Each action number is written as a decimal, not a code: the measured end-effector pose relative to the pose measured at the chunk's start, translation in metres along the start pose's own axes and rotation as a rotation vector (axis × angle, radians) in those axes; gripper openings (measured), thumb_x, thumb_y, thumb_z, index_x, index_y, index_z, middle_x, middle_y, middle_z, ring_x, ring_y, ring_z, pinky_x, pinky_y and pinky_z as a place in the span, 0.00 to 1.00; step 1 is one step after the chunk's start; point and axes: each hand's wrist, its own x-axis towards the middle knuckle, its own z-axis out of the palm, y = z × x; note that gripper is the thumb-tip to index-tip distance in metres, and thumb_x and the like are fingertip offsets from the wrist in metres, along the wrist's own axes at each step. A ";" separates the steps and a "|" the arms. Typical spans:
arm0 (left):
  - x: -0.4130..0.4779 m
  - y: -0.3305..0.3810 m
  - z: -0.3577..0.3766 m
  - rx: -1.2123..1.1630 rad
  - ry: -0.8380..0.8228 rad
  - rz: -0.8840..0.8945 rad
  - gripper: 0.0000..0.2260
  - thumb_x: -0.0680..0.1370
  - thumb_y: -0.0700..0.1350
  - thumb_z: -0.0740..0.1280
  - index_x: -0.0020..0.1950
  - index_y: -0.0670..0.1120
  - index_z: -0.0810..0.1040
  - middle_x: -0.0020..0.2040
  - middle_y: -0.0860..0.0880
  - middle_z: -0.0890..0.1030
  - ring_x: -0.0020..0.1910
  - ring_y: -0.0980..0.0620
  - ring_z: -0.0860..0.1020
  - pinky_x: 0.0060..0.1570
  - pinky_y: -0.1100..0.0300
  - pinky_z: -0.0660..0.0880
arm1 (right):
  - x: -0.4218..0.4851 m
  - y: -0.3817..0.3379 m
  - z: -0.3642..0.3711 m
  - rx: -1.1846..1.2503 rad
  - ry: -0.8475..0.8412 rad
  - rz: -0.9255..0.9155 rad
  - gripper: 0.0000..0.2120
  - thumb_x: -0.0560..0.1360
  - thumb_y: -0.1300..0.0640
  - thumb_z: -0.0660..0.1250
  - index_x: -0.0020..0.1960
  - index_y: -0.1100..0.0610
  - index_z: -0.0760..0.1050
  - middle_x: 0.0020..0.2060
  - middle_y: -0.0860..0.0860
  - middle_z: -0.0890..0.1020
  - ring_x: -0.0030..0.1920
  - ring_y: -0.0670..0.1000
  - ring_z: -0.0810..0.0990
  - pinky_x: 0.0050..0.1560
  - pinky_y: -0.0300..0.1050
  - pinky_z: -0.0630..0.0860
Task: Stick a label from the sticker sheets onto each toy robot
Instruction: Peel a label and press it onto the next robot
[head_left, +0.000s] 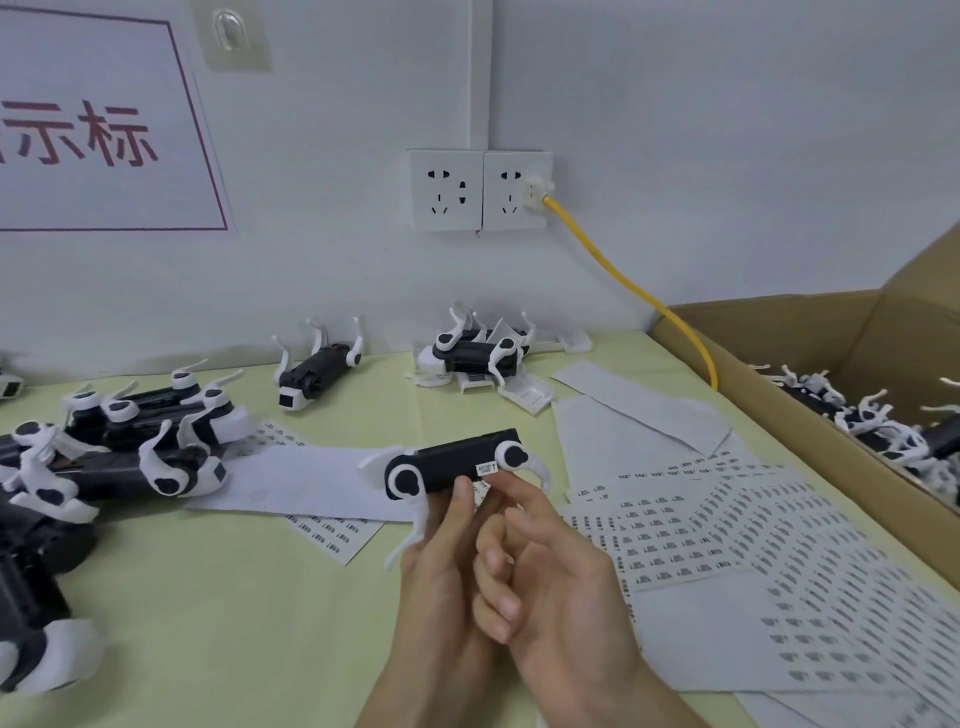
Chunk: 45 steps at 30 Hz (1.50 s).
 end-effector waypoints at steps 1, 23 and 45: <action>0.000 0.000 -0.001 0.012 0.007 0.012 0.06 0.73 0.52 0.75 0.44 0.51 0.85 0.26 0.49 0.71 0.23 0.55 0.73 0.30 0.64 0.76 | 0.000 0.000 0.000 -0.003 0.004 -0.001 0.25 0.67 0.61 0.70 0.64 0.58 0.76 0.30 0.55 0.70 0.22 0.49 0.63 0.21 0.39 0.62; -0.004 0.000 -0.001 0.063 0.082 0.164 0.08 0.66 0.45 0.79 0.43 0.47 0.85 0.28 0.47 0.76 0.23 0.53 0.75 0.28 0.62 0.77 | -0.002 -0.003 0.003 0.061 -0.042 0.050 0.24 0.68 0.57 0.67 0.62 0.63 0.77 0.31 0.56 0.70 0.23 0.50 0.65 0.23 0.42 0.64; -0.001 -0.007 -0.008 0.206 0.145 0.162 0.16 0.69 0.46 0.80 0.46 0.44 0.74 0.25 0.45 0.70 0.18 0.49 0.66 0.21 0.64 0.62 | 0.000 -0.001 -0.002 -0.141 0.111 0.001 0.11 0.73 0.54 0.68 0.50 0.61 0.79 0.29 0.52 0.69 0.24 0.48 0.64 0.28 0.43 0.61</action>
